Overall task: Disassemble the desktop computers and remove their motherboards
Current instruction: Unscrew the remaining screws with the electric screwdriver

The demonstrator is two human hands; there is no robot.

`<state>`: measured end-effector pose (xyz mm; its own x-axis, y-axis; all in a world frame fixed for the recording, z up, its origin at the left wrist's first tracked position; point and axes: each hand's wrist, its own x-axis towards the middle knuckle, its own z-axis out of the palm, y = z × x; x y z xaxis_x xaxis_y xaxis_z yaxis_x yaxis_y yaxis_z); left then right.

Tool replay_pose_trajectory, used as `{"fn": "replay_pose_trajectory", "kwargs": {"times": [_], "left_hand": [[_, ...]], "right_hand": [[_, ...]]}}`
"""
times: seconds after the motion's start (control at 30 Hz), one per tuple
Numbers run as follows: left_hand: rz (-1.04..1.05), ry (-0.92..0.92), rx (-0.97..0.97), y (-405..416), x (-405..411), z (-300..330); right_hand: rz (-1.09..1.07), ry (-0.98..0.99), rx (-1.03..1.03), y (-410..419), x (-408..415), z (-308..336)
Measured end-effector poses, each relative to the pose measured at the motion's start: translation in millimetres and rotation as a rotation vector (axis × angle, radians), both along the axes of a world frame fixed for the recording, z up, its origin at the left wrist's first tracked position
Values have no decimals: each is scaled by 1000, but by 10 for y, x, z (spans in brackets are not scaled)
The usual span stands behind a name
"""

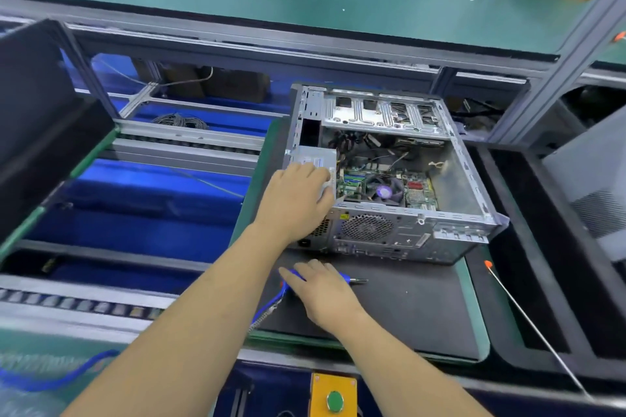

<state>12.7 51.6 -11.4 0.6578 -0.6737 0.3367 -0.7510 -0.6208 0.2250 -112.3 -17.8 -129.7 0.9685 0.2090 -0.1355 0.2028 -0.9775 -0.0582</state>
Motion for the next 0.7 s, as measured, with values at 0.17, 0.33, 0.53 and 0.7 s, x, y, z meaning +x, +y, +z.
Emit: {"fn": "replay_pose_trajectory", "kwargs": {"times": [0.17,0.33,0.53,0.7], "left_hand": [[40,36,-36,5,41,-31],[74,142,-173,-236,183,172],[-38,86,118,-759,265,294],[-181,83,671,-1164,266,225]], "right_hand": [[127,-264,183,4,-1,390],[129,-853,263,-527,296,1260],[-522,-205,222,-1638,643,1473],[-387,240,22,-2135,823,1066]]}}
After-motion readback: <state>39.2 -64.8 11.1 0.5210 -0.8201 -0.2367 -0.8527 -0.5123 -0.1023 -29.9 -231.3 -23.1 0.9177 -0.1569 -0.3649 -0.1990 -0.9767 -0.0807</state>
